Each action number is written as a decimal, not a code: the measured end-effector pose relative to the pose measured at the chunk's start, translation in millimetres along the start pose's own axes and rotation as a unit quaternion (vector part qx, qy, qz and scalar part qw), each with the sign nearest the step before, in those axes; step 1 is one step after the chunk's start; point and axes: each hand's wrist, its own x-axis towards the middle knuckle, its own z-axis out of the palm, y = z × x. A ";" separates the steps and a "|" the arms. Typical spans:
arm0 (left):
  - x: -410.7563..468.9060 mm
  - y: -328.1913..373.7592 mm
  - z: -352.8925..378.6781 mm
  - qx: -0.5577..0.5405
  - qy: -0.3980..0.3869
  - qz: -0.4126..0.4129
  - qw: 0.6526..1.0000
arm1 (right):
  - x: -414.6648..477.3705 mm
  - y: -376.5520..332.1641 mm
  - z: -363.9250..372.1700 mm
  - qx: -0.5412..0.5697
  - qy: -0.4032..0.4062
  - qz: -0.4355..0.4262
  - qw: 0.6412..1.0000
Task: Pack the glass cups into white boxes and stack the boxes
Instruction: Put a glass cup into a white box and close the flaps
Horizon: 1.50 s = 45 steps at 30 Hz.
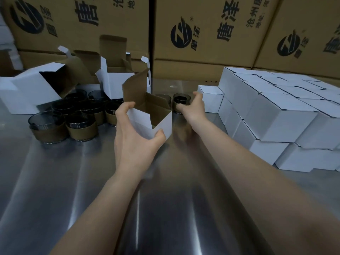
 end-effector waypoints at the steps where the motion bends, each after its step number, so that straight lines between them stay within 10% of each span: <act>1: 0.0 0.5 0.1 0.003 -0.004 0.003 1.000 | 4.0 -0.3 2.1 0.002 -0.003 0.003 1.000; 14: 1.1 0.5 0.3 0.012 -0.026 0.029 0.999 | 19.8 11.5 10.2 -0.001 0.038 0.006 0.999; 19: 1.3 0.1 -0.7 -0.014 -0.031 0.021 0.999 | 4.7 9.9 -2.1 0.156 0.043 0.026 0.986; 34: 0.5 1.4 -3.8 -0.087 -0.049 -0.001 0.995 | -80.8 2.2 -47.0 0.571 -0.136 0.130 0.800; 45: 1.2 6.3 -3.4 -0.120 -0.124 0.000 0.985 | -93.5 11.6 -51.7 0.527 -0.147 0.111 0.829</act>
